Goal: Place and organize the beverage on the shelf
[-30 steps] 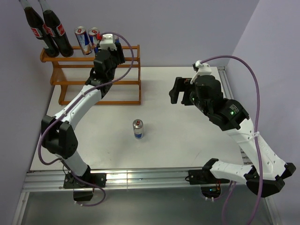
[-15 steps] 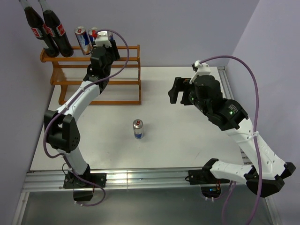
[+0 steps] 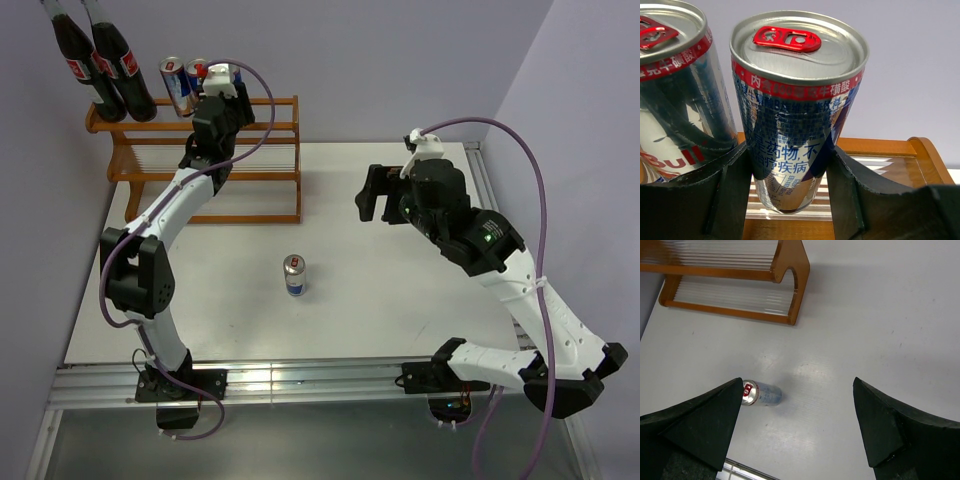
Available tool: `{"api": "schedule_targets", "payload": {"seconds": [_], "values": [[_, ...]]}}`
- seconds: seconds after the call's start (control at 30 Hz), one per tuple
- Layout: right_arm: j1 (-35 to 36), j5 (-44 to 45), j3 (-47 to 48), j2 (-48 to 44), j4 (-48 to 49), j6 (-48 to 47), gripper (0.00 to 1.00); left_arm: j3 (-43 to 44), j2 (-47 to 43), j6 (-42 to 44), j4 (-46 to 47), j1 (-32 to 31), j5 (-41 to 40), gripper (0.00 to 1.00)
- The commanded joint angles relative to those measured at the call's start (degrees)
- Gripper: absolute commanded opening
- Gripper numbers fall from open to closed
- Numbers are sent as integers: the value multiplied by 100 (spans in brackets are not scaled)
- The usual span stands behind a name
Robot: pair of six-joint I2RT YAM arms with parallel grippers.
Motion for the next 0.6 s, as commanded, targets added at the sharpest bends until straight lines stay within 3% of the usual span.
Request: {"api": "schedule_targets", "payload": {"seconds": [0.0,0.07,0.23,0.4,0.57], "values": [[-25,-37,3,15,268,-81,97,243,-27,62,406,25,100,1],[-33,-63,3,23,268,-90,97,182,-89,44,441,25,126,12],[-25,-169,-58,6,312,-152,97,6,-212,35,468,25,205,51],[-25,-336,-128,-21,417,-187,98,-82,-378,-44,397,16,328,67],[-25,-424,-102,23,400,-205,98,-267,-581,-123,441,16,469,78]]}}
